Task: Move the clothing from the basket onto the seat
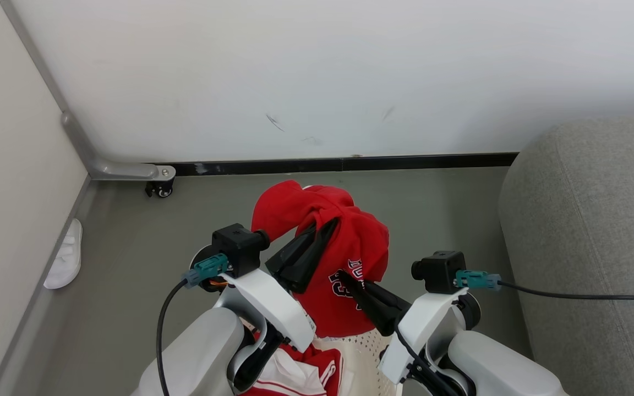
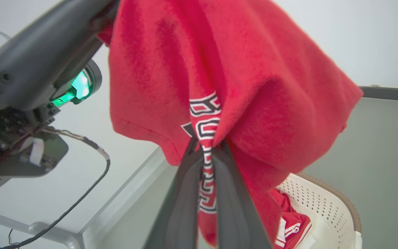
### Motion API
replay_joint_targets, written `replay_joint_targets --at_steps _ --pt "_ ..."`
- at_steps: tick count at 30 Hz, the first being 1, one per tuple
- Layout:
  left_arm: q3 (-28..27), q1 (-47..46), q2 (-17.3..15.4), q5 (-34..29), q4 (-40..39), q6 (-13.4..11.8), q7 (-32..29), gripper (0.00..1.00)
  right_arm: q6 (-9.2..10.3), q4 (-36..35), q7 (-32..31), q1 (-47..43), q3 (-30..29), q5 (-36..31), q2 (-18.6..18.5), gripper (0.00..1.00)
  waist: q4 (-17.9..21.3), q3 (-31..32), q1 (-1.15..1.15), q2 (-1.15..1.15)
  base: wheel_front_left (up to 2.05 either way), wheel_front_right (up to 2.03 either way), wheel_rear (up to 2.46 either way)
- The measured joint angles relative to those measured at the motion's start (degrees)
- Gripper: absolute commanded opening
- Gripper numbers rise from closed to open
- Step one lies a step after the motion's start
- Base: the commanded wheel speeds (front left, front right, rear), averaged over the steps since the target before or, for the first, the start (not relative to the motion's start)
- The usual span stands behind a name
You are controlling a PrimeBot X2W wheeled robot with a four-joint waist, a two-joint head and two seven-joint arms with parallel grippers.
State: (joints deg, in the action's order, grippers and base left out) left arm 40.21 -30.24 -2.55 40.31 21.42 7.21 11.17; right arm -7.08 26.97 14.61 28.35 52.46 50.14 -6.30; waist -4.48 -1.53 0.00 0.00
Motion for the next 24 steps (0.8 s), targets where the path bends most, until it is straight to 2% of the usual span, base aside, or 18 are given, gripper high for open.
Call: replay_joint_targets --at_steps 11,20,21,22,23,24 --pt "-0.1 0.0 0.0 0.0 0.3 0.0 0.0 0.0 0.0 -0.7 0.0 1.5 -0.4 0.0 -0.7 0.0 0.8 0.0 0.0 0.0 0.0 0.0 0.0" --pt "-0.1 0.0 -1.4 0.0 1.3 0.0 0.0 0.0 0.0 -2.6 0.0 1.5 -5.4 -1.4 -3.2 0.0 1.7 0.5 0.0 0.0 0.0 0.0 0.0" --pt "-0.1 0.0 -1.5 0.0 1.4 0.0 0.0 0.04 0.0 -2.9 0.0 1.5 -6.1 -1.5 -3.5 0.0 1.8 0.5 0.0 0.0 0.0 0.0 0.0" --pt "-0.1 0.0 -1.5 0.0 1.5 0.0 0.0 0.27 0.0 -3.2 0.0 1.5 -6.8 -1.8 -3.8 0.0 2.0 0.6 0.0 0.0 0.0 0.0 0.0" --pt "-0.1 0.0 -1.5 0.0 1.5 0.0 0.0 0.45 0.0 -3.6 0.0 1.5 -7.4 -2.1 -4.2 0.0 2.1 0.7 0.0 0.0 0.0 0.0 0.0" --pt "-0.1 0.1 -1.5 0.0 1.5 0.0 -0.1 0.57 0.0 -4.1 0.0 1.5 -7.9 -2.5 -4.6 0.0 2.3 0.7 0.0 0.0 0.0 0.0 0.0"
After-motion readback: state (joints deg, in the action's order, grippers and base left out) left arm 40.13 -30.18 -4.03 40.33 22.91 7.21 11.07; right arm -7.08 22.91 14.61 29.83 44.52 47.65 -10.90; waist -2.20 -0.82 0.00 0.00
